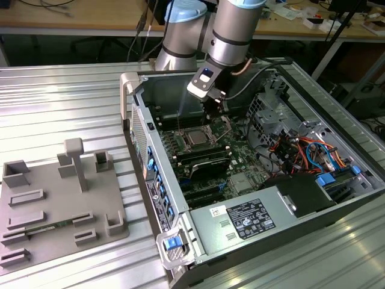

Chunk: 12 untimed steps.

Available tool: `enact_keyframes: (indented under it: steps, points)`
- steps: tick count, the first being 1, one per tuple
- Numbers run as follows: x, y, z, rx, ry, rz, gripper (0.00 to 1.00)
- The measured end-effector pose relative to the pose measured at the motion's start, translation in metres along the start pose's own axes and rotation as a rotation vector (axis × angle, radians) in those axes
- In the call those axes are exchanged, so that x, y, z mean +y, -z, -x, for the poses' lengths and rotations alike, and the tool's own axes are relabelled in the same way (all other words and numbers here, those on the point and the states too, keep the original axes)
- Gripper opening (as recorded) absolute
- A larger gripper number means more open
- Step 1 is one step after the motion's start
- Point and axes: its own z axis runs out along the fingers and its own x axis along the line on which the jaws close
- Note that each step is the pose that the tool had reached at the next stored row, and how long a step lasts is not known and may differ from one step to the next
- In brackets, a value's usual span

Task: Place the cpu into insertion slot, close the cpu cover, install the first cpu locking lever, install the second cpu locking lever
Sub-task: 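Close the cpu cover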

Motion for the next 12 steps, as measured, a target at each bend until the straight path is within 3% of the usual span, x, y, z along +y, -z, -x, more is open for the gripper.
enact_keyframes:
  steps: [1,4,5,8,12]
  points:
    - [0.0124,0.0002,0.0004,-0.0002,0.000,-0.0012,0.11]
    - [0.0129,0.0125,0.0009,-0.0002,0.000,-0.0012,0.11]
    - [0.0133,0.0140,0.0010,-0.0006,0.000,-0.0012,0.11]
    - [0.0171,0.0145,0.0011,-0.0018,0.000,-0.0012,0.11]
    - [0.0277,0.0143,0.0014,-0.0021,0.000,-0.0012,0.11]
